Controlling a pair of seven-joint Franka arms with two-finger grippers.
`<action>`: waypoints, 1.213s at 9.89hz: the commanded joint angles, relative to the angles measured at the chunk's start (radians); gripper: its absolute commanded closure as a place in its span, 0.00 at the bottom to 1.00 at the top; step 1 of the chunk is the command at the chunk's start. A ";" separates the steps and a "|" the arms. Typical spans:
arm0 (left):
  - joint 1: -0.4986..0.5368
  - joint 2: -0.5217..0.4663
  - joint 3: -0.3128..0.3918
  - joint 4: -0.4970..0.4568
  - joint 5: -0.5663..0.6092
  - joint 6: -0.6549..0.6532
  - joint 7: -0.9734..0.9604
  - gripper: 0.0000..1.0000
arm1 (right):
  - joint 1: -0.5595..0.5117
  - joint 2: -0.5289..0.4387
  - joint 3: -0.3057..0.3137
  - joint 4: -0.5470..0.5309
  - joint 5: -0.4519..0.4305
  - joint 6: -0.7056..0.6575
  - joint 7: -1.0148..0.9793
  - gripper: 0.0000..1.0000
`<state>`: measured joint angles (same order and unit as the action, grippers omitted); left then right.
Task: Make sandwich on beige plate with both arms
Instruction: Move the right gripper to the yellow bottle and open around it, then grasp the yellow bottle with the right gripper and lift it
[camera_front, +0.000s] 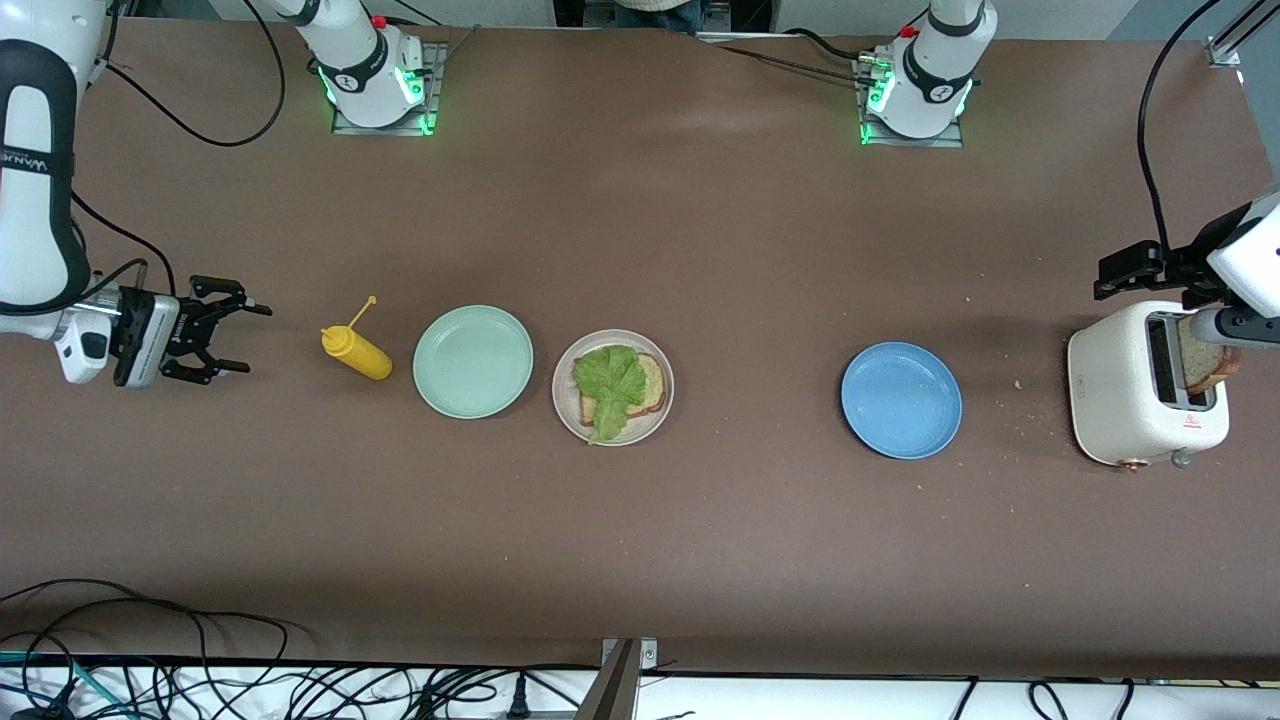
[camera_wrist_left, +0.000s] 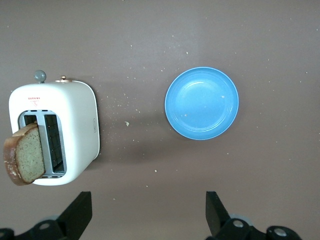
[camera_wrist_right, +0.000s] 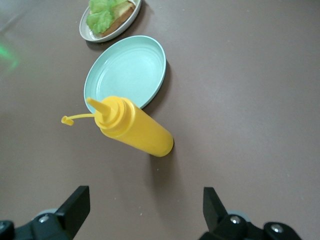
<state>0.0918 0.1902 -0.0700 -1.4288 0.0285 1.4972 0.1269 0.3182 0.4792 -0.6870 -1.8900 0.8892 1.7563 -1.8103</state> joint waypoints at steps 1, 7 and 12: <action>0.005 0.015 -0.004 0.025 -0.004 -0.005 0.019 0.00 | -0.014 0.070 0.009 0.002 0.113 -0.041 -0.169 0.01; 0.005 0.017 -0.004 0.025 -0.005 -0.005 0.019 0.00 | -0.016 0.209 0.063 0.005 0.341 -0.103 -0.426 0.04; 0.005 0.018 -0.004 0.024 -0.004 -0.005 0.017 0.00 | -0.019 0.257 0.092 0.008 0.413 -0.199 -0.556 0.16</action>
<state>0.0918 0.1984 -0.0700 -1.4288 0.0285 1.4972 0.1269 0.3151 0.7150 -0.6105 -1.8945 1.2651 1.5853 -2.3106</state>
